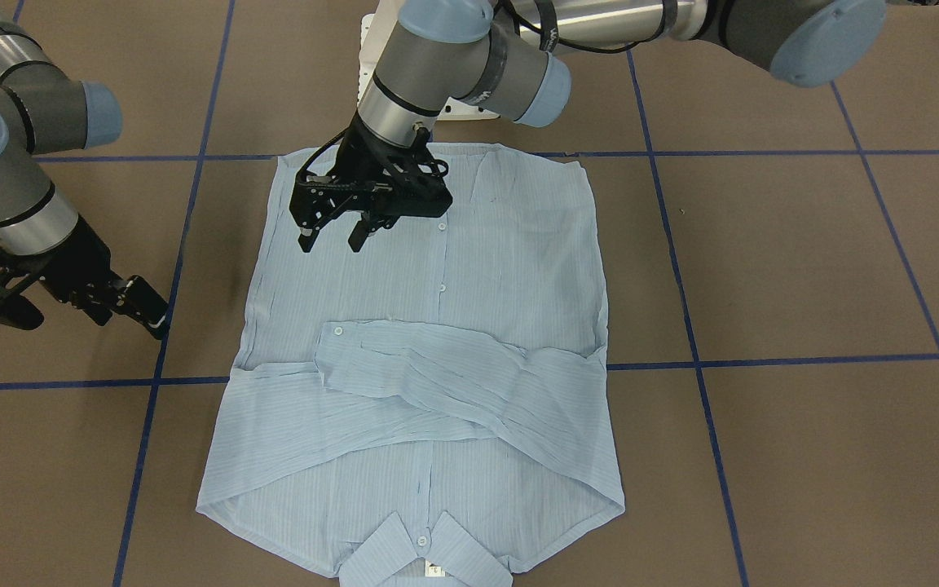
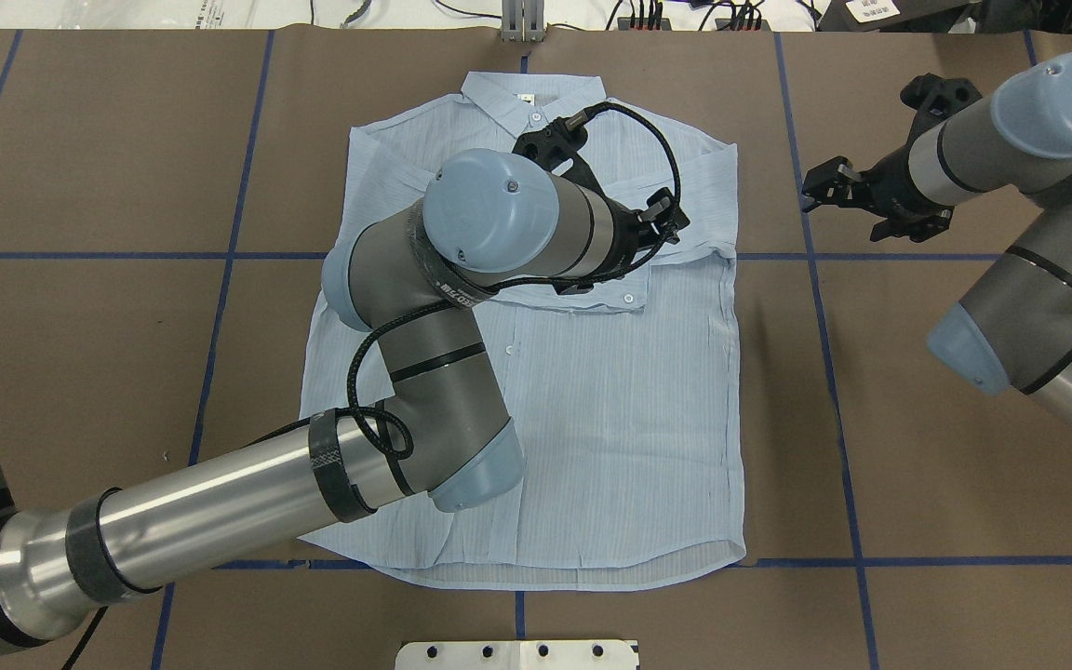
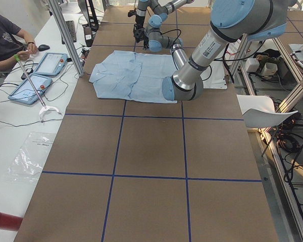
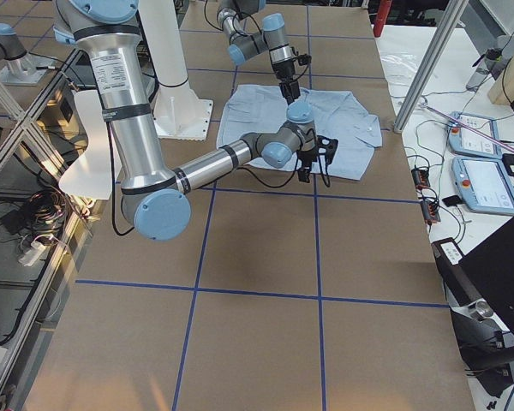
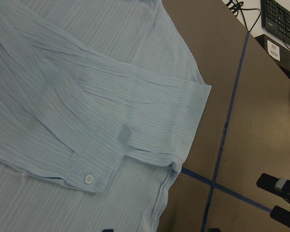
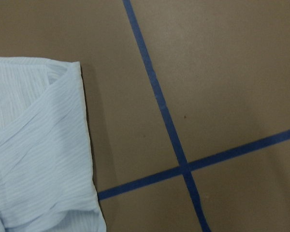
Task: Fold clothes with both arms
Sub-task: 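Release the sleeve, withdraw left gripper while right gripper moves to the hem, then move both grippers to the hem corners nearest the robot, then grasp both hem corners with the left and right grippers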
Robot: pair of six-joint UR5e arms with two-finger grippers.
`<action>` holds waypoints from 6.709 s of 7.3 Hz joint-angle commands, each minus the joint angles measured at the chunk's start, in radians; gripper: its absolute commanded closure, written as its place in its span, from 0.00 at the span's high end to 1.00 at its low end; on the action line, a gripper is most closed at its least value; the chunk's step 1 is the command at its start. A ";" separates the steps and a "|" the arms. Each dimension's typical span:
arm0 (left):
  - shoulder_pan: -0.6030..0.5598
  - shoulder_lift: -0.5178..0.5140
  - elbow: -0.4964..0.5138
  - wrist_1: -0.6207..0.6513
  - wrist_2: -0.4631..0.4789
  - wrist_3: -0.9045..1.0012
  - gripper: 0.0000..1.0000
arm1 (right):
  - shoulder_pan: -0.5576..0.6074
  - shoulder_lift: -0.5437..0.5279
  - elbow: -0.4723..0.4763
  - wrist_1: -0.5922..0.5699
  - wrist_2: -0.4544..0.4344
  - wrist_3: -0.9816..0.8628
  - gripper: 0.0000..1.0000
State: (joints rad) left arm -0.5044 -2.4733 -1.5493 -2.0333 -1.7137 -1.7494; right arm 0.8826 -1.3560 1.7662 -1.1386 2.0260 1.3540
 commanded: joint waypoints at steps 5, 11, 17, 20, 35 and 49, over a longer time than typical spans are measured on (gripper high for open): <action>-0.002 0.369 -0.353 0.110 0.002 0.353 0.70 | -0.703 -0.129 0.392 -0.207 -0.496 0.731 0.95; 0.000 0.379 -0.348 0.108 0.002 0.338 0.71 | -0.804 -0.118 0.335 -0.368 -0.635 0.804 0.83; 0.003 0.381 -0.347 0.108 0.002 0.338 0.71 | -0.783 -0.094 0.320 -0.368 -0.633 0.803 0.46; 0.003 0.392 -0.350 0.108 0.000 0.335 0.71 | -0.778 -0.097 0.329 -0.368 -0.632 0.800 0.00; 0.342 0.640 -0.473 0.455 0.172 -0.033 0.52 | -0.774 -0.239 0.446 -0.368 -0.615 0.767 0.00; 0.238 0.552 -0.832 0.611 0.005 -0.086 0.00 | -0.710 -0.324 0.654 -0.366 -0.630 0.769 0.00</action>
State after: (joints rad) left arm -0.1873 -1.8635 -2.3746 -1.4226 -1.6941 -1.8680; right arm 0.0915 -1.7090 2.4044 -1.5054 1.3951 2.1265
